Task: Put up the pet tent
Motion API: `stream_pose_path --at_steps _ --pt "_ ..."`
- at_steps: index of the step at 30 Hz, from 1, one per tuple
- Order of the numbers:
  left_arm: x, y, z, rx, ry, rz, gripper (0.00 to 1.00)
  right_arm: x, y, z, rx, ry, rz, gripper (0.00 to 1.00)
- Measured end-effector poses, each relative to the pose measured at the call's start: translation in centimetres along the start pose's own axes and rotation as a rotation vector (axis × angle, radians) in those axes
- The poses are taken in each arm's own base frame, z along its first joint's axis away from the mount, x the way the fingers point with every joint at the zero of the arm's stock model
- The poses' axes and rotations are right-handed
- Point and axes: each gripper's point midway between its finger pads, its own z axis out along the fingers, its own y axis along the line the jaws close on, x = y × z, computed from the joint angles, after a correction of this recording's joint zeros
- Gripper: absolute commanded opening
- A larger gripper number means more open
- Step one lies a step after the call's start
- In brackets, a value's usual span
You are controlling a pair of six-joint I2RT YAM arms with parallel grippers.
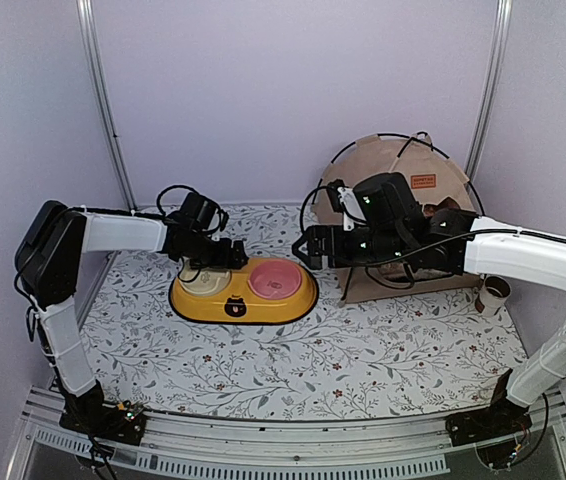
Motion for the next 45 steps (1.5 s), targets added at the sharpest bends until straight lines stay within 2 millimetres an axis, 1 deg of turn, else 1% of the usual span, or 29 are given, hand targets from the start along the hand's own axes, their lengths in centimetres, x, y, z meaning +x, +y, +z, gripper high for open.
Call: stream_pose_path --at_steps 11,12,14,15,23,29,31,33,37,39,42,44,45 --pt "0.0 0.1 0.1 0.018 0.007 -0.018 0.95 0.3 -0.2 0.4 0.006 0.010 0.002 0.99" --pt "0.2 0.1 0.5 0.022 0.014 -0.021 0.95 0.4 -0.2 0.4 0.007 0.011 0.002 0.99" --pt "1.4 0.6 2.0 0.018 0.048 -0.026 0.95 0.4 -0.2 0.4 0.007 0.012 0.002 0.99" --pt "1.7 0.8 2.5 0.019 0.051 -0.033 0.95 0.4 -0.2 0.5 0.007 0.012 0.002 0.99" --pt "1.4 0.7 2.3 0.034 0.045 -0.036 0.95 0.5 -0.2 0.5 0.009 0.016 0.002 0.99" --pt "1.1 0.5 1.4 0.044 0.038 -0.033 0.96 0.5 -0.2 0.6 0.010 0.017 0.002 0.99" --pt "0.2 0.1 0.3 0.055 0.013 -0.025 0.96 0.6 -0.3 0.6 0.013 0.017 0.001 0.99" --pt "-1.1 -0.4 -1.2 0.070 -0.027 -0.015 0.96 0.6 -0.4 0.7 0.018 0.017 0.000 0.99" --pt "-4.2 -1.9 -5.3 0.113 -0.136 0.007 0.99 0.5 -0.8 0.8 0.037 0.009 -0.004 0.99" --pt "-5.3 -2.5 -7.3 0.137 -0.189 0.014 0.99 0.3 -1.0 0.8 0.048 0.003 -0.006 0.99" --pt "-5.6 -2.9 -10.3 0.166 -0.251 0.026 0.99 -0.1 -1.7 0.7 0.067 -0.009 -0.008 0.99" --pt "-5.3 -3.0 -11.8 0.175 -0.278 0.033 0.99 -0.4 -2.5 0.7 0.082 -0.017 -0.003 0.99" --pt "-5.1 -2.9 -12.5 0.178 -0.288 0.036 1.00 -0.5 -3.2 0.6 0.094 -0.022 0.002 0.99"
